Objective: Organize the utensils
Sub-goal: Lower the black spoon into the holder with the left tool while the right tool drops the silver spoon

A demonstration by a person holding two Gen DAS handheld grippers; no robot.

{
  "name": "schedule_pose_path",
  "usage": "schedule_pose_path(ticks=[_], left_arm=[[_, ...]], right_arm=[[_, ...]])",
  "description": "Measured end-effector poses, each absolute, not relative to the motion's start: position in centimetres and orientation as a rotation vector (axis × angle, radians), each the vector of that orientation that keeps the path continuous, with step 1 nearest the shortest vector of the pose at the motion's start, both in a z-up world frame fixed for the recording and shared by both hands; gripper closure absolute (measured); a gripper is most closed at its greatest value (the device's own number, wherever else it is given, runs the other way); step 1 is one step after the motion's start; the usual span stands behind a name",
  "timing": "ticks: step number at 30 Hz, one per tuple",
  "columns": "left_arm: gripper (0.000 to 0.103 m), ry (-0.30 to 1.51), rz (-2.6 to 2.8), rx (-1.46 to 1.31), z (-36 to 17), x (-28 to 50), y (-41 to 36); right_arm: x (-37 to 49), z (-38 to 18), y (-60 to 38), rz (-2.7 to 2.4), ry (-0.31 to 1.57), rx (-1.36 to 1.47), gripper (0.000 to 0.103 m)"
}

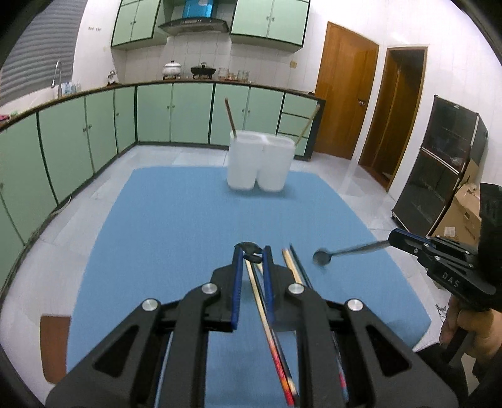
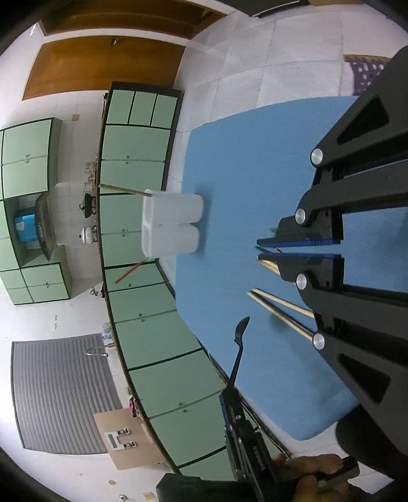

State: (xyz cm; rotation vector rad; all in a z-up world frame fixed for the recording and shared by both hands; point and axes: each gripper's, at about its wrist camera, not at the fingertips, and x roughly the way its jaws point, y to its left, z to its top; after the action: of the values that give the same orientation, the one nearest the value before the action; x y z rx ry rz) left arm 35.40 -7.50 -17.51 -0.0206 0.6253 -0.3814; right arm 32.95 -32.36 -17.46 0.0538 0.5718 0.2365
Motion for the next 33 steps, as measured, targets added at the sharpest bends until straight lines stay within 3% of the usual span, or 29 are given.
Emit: schedule_pose_path(ticks=[12,33], left_arm=[[0.092,0.642,-0.429,-0.045,-12.9,43.3,-8.2],[0.092,0.569,-0.415,-0.015,-3.9,57.7,-13.8]], right_arm=[[42.1,-14.0,-32.7,0.323,0.633,0.068,0.102],[54.6,-0.4,-33.1,0.327,0.508,0.057,0.102]])
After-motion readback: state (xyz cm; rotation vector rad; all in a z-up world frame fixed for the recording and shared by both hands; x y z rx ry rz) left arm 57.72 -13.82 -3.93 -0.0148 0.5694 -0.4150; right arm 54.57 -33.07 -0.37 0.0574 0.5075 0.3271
